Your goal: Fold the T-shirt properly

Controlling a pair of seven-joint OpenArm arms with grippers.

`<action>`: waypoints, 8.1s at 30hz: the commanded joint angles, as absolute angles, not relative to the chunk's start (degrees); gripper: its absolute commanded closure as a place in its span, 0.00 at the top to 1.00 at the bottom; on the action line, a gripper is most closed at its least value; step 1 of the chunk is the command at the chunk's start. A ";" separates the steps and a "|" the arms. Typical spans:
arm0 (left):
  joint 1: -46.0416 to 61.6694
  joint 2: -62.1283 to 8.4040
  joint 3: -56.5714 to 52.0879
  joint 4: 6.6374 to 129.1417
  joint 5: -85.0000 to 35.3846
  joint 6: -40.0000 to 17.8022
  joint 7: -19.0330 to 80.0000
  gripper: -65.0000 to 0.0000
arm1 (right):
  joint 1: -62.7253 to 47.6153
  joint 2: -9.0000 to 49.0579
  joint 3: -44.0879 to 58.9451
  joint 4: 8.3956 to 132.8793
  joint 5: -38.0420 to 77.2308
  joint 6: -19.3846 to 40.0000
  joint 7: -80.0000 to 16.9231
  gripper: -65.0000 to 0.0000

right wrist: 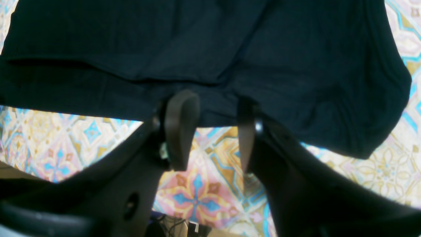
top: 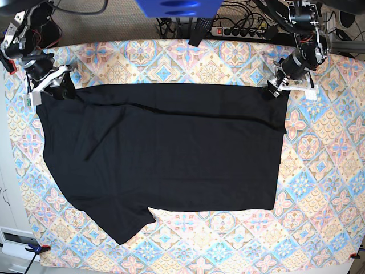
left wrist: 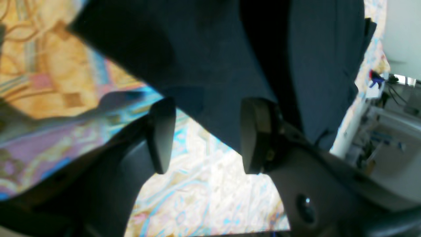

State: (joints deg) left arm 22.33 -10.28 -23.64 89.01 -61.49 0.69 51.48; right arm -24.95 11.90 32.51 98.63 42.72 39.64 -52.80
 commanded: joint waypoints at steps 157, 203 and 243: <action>36.70 -13.23 -24.48 91.74 -62.64 -0.22 52.88 0.31 | -26.68 17.01 56.66 68.00 31.78 40.00 -45.76 0.35; -16.92 -18.33 -16.66 57.36 -30.90 -0.22 45.85 0.51 | -10.24 17.19 42.51 92.09 20.70 40.00 -54.90 0.36; -6.11 -15.16 -7.52 71.43 -31.52 -6.90 42.77 0.00 | 4.09 19.21 28.18 84.18 10.15 40.00 -54.37 0.36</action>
